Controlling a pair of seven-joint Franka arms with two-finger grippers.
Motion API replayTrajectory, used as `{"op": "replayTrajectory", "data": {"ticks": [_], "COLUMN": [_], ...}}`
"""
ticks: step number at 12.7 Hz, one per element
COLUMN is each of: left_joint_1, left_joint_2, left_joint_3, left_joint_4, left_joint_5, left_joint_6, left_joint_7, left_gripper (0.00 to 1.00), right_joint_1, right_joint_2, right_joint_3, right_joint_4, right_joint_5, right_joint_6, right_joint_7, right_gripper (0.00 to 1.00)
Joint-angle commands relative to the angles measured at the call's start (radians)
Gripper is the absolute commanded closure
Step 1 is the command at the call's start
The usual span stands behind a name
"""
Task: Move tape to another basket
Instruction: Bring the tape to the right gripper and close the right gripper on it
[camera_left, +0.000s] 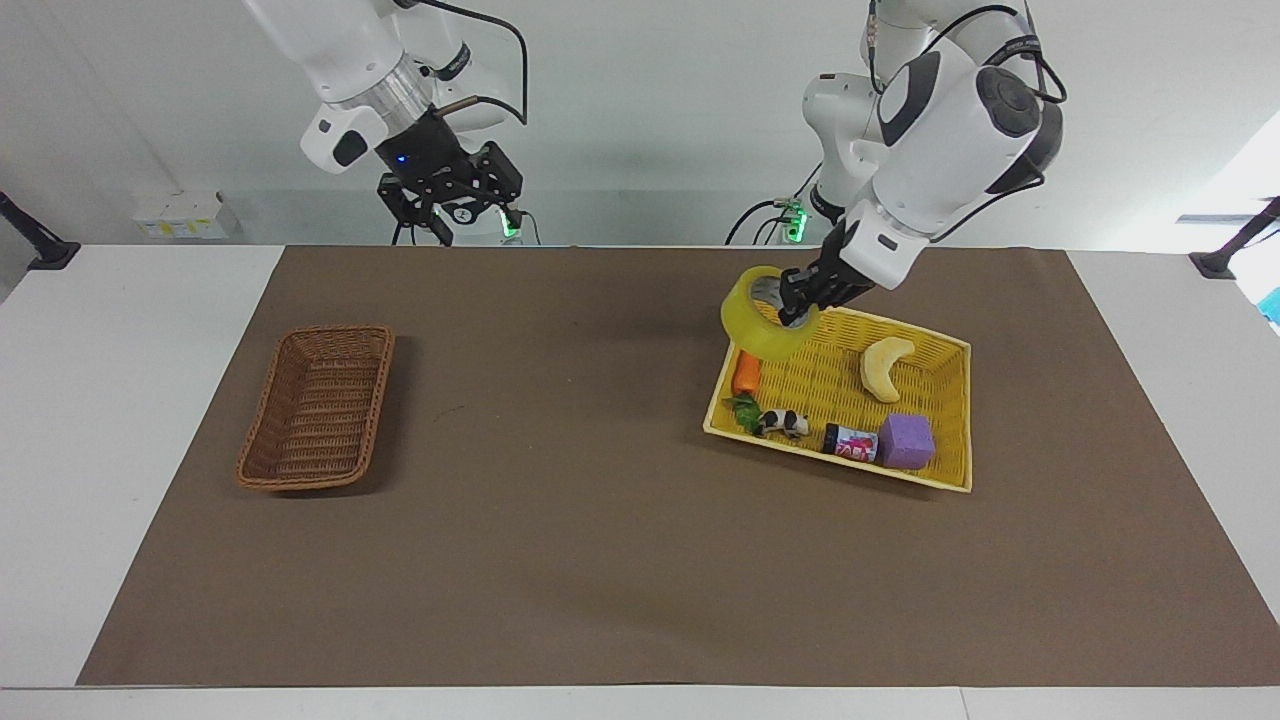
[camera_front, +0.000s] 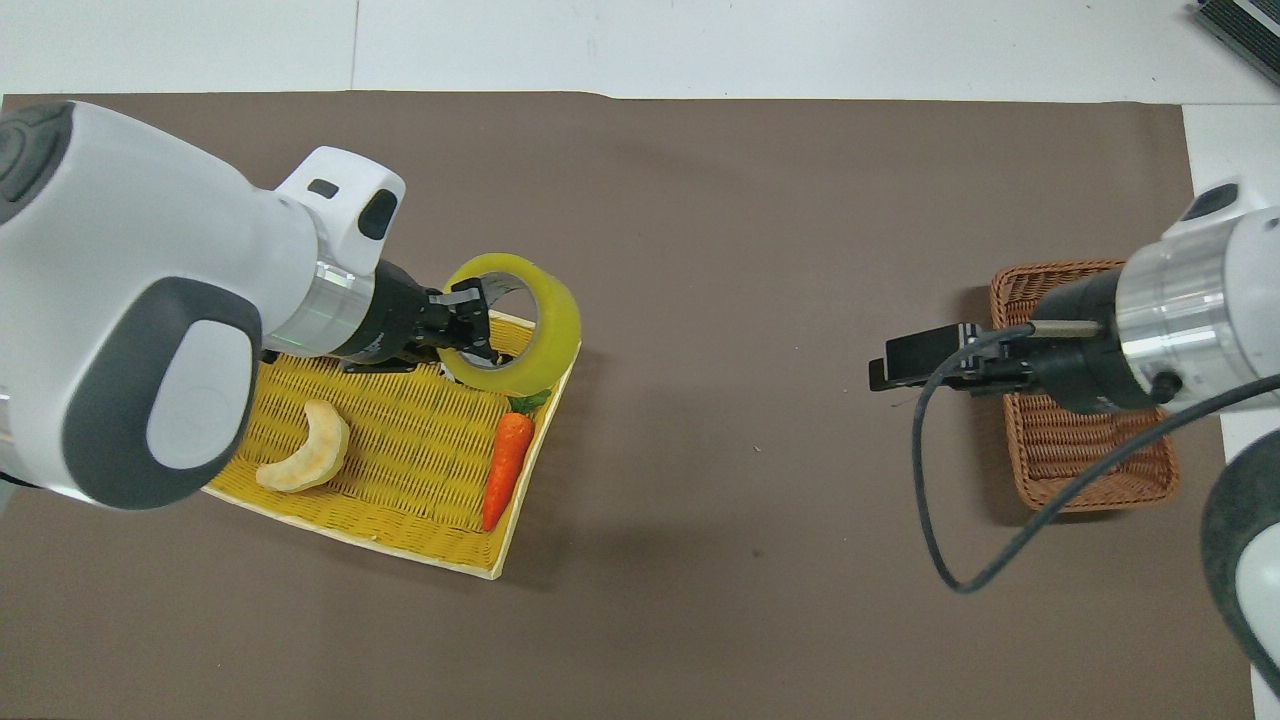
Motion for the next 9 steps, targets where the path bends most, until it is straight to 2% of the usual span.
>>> {"op": "replayTrajectory", "data": {"ticks": [1, 5, 9], "left_joint_1": [-0.071, -0.178, -0.246], "left_joint_2": [-0.001, 0.017, 0.026], "left_joint_3": [0.011, 0.009, 0.009], "left_joint_4": [0.0, -0.007, -0.019], "left_joint_5": [-0.059, -0.111, -0.111], "left_joint_6": [0.11, 0.222, 0.24], "left_joint_7": [-0.067, -0.106, -0.139], "left_gripper": [1.0, 1.0, 1.0], "right_joint_1": [0.026, 0.035, 0.021], "right_joint_2": [-0.011, -0.01, -0.008], "right_joint_3": [-0.001, -0.002, -0.002], "right_joint_4": [-0.07, -0.127, -0.144], "right_joint_5": [0.078, 0.245, 0.354], "right_joint_6": [0.06, 0.134, 0.183], "right_joint_7": [0.008, 0.008, 0.005], "right_gripper": [0.0, 0.0, 0.0]}}
